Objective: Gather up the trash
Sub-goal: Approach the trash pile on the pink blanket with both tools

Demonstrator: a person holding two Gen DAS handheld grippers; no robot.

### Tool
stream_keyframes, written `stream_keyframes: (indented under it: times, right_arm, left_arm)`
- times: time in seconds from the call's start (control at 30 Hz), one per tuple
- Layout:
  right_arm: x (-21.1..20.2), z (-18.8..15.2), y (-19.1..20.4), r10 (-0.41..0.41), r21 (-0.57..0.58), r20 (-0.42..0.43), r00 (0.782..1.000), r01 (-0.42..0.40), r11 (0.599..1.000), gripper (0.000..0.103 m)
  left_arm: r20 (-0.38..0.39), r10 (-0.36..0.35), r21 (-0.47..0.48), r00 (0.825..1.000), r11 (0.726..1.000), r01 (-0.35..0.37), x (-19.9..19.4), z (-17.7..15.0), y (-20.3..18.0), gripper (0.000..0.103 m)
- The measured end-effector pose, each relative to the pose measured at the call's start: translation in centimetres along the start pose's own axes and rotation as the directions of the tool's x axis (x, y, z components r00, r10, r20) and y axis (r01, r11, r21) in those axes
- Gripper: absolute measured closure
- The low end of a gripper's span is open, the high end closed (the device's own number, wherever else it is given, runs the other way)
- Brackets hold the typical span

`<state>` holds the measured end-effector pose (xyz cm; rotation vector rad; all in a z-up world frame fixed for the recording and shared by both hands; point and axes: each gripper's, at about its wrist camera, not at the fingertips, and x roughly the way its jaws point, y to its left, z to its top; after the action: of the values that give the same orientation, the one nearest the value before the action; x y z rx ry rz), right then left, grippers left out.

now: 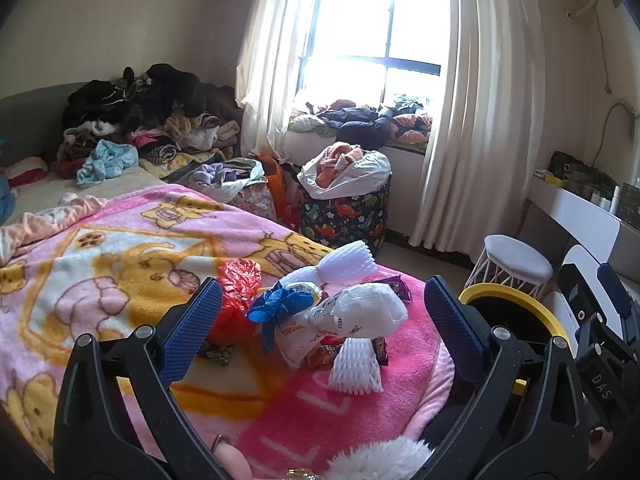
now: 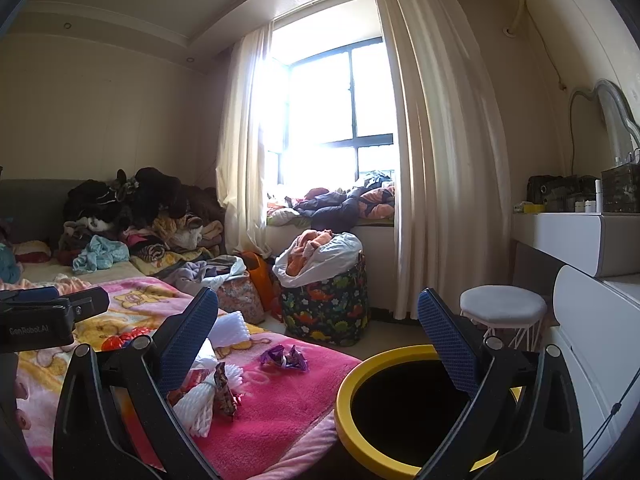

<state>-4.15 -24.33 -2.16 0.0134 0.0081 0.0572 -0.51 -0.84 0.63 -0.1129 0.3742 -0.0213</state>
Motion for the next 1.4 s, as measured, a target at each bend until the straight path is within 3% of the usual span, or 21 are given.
stream_keyframes:
  times: [1.13,1.4]
  right_arm:
    - [0.1,-0.5,0.0,0.001,0.001,-0.003,1.0,-0.001,1.0,0.006]
    - [1.2,-1.0,1.0,0.094,-0.001,-0.054,0.994,-0.094,0.996,0.006]
  left_arm:
    - [-0.002,-0.005,-0.006,1.0,1.0,0.005,-0.2,0.0,-0.6,0.01]
    - [-0.016,0.017,-0.03,1.0,0.999,-0.018,0.5,0.0,0.2,0.01]
